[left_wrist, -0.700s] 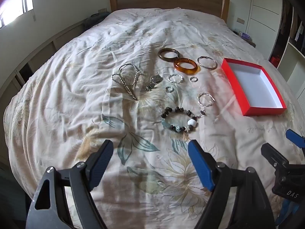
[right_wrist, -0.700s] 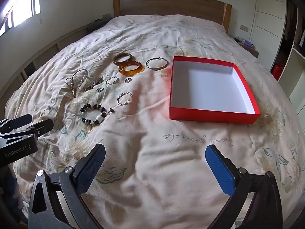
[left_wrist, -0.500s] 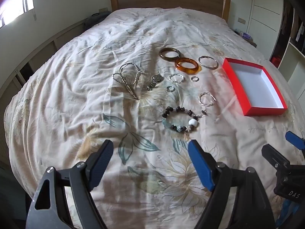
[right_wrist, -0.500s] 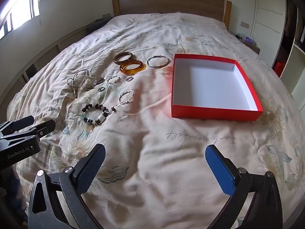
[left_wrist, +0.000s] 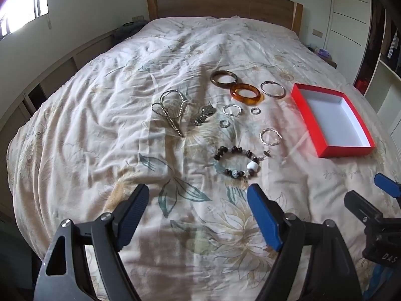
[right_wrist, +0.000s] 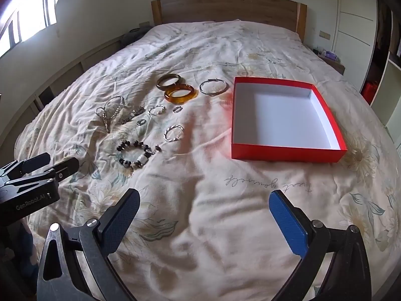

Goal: Organize jewelry

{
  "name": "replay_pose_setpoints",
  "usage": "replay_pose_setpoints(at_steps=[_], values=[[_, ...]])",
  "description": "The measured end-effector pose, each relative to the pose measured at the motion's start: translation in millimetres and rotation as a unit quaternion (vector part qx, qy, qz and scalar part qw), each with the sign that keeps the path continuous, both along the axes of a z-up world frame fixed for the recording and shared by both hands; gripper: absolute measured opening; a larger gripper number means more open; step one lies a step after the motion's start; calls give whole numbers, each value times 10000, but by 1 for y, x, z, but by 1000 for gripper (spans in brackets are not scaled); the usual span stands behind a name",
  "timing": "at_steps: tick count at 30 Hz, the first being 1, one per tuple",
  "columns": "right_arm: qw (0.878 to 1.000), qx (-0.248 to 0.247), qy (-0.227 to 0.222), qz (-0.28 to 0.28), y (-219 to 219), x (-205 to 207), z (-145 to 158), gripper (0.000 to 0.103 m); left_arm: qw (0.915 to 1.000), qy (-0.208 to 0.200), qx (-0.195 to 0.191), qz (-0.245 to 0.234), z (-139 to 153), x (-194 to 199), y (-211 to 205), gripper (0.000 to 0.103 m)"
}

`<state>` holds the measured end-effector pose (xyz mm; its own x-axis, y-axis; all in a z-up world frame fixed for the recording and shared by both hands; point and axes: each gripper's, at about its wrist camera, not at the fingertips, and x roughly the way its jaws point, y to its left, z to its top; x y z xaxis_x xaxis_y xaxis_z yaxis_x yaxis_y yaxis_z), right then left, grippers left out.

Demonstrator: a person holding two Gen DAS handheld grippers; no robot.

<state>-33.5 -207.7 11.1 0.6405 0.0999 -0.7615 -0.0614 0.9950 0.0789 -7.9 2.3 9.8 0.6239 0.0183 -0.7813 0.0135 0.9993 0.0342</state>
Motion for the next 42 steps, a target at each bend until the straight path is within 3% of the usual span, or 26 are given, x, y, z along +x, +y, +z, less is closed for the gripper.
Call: replay_pose_setpoints(at_steps=[8,16,29,42], values=[[9997,93,21,202,8,-4,4,91,10000,47,-7,63,-1,-3,16,79],[9983,290,142,486,17,2,-2,71,9989,234,-113,389,-9,3,47,79],[9957,487,297,725,19,27,-14,57,9991,320,-252,106,-26,25,40,78],[9925,687,491,883,26,104,-27,32,9959,635,-491,-416,-48,79,10,50]])
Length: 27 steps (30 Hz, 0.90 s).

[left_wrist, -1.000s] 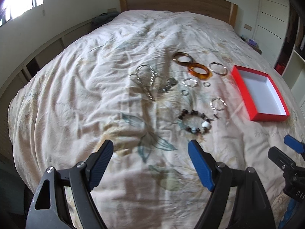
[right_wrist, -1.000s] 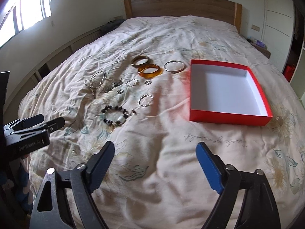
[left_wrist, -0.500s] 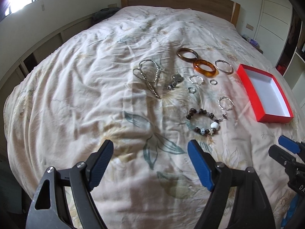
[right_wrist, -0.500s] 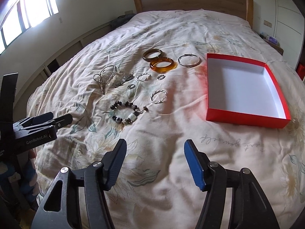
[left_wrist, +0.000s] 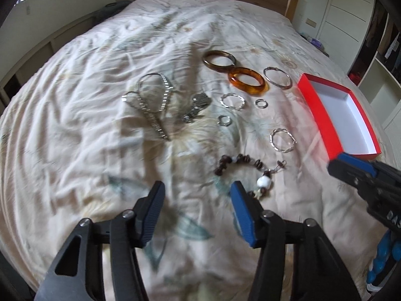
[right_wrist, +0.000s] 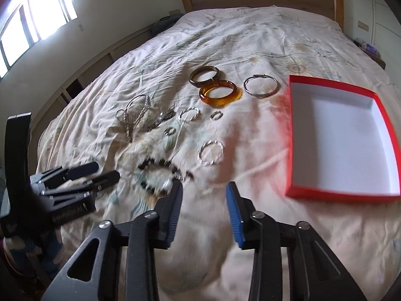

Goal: Organize jewelry
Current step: 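Grasp the black beaded bracelet with the left gripper while the right grasps the twisted silver bangle, then carry both items into the red box and open both grippers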

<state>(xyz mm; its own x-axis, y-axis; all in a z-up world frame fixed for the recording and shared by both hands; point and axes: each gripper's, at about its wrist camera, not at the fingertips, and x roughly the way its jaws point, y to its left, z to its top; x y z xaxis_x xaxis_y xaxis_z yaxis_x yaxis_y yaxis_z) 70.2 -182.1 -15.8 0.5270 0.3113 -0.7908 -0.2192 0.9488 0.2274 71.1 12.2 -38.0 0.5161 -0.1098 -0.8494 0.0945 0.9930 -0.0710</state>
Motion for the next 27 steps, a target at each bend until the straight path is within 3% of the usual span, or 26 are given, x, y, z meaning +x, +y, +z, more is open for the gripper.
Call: replay_pose_setpoints(at_steps=[8,16,23,27], values=[[9995,-84,306,-88,10,52,-24,30,9996,229,26,-150,-23,32,-13,49],[9965,-346,746,-118,16,72,-57,29,9980,455,317,-290,-46,40,-23,48],[9972,-444,607,-2,19,72,-58,11,9981,336,466,-211,-45,39,-24,18],[9980,-406,475,-22,18,65,-48,7,9987,318,369,-175,-40,39,-19,10]])
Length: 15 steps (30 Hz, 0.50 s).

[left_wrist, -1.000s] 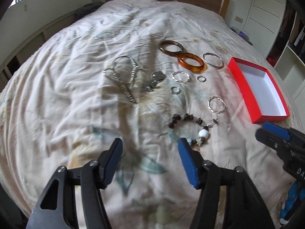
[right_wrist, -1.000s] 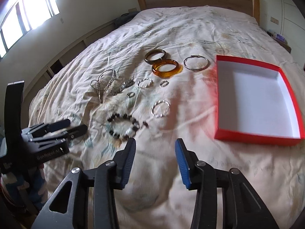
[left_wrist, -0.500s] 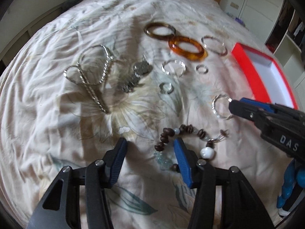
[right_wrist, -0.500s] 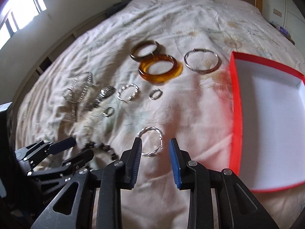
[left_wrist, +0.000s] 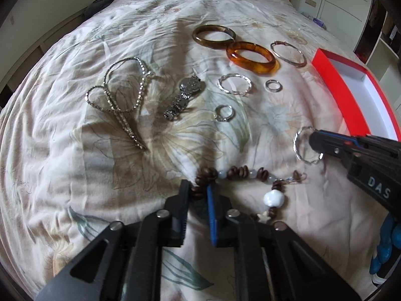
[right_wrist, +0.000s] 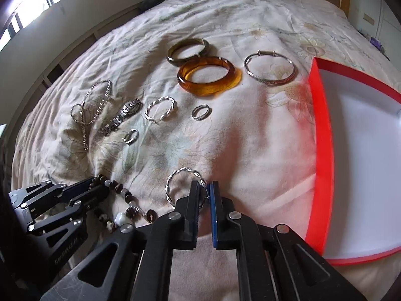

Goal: Organize jewelry
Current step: 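Carry both items into the red box and open both grippers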

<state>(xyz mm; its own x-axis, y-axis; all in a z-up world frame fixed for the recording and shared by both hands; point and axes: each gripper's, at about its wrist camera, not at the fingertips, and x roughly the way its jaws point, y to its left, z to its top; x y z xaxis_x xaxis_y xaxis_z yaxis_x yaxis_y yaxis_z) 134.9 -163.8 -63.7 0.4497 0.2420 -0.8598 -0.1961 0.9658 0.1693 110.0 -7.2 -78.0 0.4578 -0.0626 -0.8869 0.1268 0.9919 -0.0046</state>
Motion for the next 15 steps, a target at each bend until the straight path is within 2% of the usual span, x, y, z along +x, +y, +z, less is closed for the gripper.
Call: replay_pose_setpoints(at_steps=[5,15], values=[[9999,-34,-159,18,-2,-22,16,5,9999,-95,-76,52,14,-5,4,10],[9984,147,-541,-91,-20,-71,57,5,9984,-557,95,65,61,-35,-2,10]])
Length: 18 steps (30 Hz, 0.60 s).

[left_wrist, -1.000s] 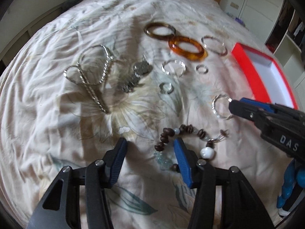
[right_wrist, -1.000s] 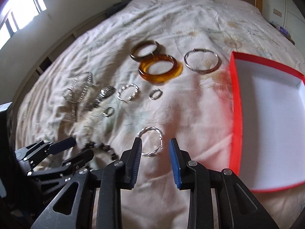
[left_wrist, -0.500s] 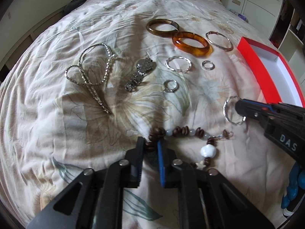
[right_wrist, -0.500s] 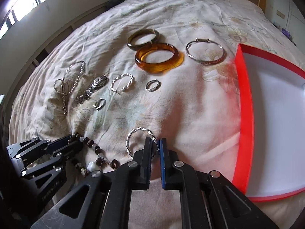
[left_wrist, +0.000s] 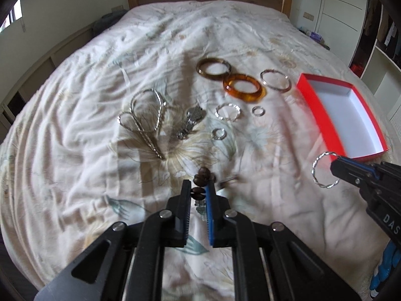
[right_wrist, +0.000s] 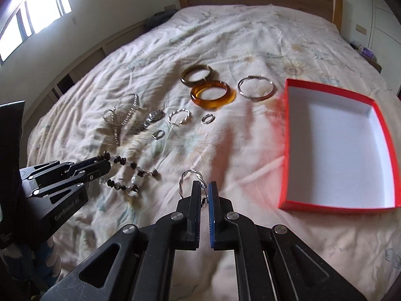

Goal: Organize jewelry
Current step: 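Carry both items into the red box and open both grippers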

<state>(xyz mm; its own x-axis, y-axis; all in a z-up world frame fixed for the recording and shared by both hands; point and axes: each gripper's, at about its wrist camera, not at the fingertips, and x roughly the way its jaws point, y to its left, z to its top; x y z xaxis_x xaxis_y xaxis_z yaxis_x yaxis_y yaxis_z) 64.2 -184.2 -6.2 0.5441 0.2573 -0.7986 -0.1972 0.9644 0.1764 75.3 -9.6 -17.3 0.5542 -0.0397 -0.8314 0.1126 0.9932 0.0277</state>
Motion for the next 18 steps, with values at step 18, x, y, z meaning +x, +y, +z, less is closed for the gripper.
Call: replay_pose_setpoints(at_steps=[18], values=[[9961,-24,-641,-609,-99,-28,56,5,9956,-458,-296,-761,79,-1,-95,10]])
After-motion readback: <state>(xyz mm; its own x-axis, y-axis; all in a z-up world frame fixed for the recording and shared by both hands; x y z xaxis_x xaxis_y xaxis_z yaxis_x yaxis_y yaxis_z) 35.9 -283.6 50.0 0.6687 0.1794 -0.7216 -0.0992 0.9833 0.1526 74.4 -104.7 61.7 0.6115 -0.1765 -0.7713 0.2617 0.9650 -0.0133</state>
